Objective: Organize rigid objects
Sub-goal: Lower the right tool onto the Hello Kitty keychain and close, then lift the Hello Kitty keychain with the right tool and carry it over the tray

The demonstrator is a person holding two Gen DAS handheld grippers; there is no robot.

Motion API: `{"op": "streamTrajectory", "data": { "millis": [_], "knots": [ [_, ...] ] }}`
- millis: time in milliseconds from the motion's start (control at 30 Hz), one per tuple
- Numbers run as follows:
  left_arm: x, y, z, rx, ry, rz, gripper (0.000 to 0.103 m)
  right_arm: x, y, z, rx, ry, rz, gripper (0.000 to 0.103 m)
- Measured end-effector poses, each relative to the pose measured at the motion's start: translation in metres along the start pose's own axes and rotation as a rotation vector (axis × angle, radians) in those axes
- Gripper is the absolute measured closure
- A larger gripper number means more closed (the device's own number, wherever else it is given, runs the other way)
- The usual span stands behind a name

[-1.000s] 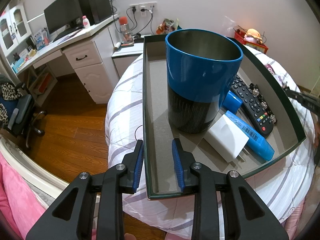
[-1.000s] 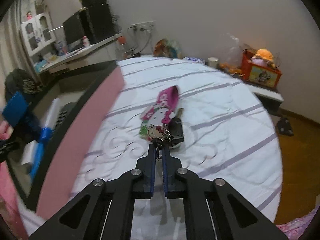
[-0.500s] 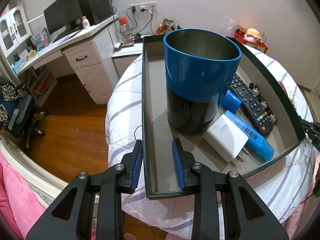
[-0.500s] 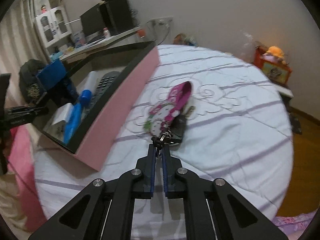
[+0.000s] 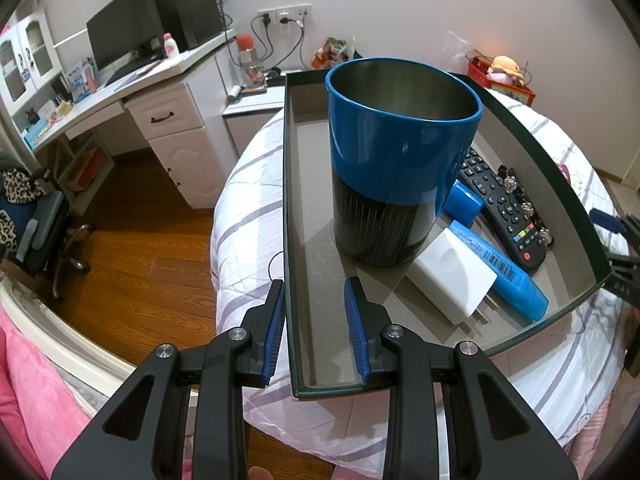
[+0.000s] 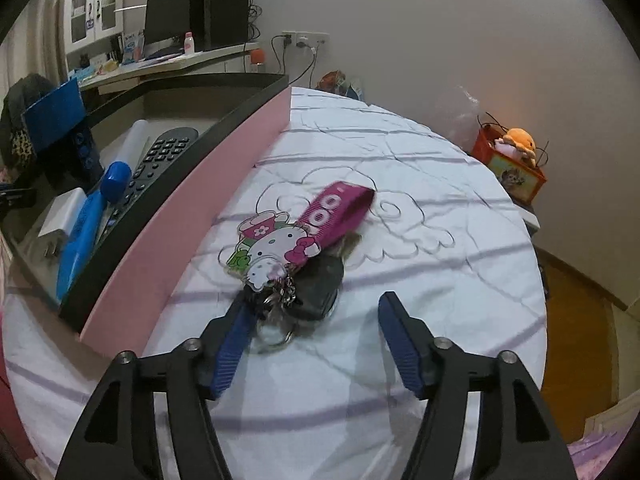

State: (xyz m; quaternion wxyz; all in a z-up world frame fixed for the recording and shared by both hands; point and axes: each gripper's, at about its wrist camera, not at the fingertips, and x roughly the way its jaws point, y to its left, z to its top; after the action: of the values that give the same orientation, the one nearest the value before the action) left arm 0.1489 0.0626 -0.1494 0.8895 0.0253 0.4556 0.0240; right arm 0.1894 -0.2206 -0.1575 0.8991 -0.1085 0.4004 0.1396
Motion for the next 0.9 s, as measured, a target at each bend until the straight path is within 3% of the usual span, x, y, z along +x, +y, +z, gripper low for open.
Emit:
{"op": "streamTrajectory", "data": {
  "millis": [400, 500, 667, 900],
  "knots": [
    [0.0, 0.0, 0.0, 0.0, 0.001, 0.0, 0.074, 0.026, -0.003, 0.022, -0.005, 0.05, 0.041, 0.028],
    [0.0, 0.0, 0.0, 0.0, 0.001, 0.001, 0.074, 0.024, -0.007, 0.021, 0.01, 0.043, 0.083, 0.04],
    [0.0, -0.001, 0.001, 0.0, 0.0, 0.0, 0.074, 0.016, -0.015, 0.016, 0.06, 0.02, 0.109, 0.069],
    [0.0, 0.0, 0.0, 0.0, 0.001, 0.001, 0.074, 0.002, -0.018, 0.013, 0.102, -0.055, 0.149, 0.079]
  ]
}}
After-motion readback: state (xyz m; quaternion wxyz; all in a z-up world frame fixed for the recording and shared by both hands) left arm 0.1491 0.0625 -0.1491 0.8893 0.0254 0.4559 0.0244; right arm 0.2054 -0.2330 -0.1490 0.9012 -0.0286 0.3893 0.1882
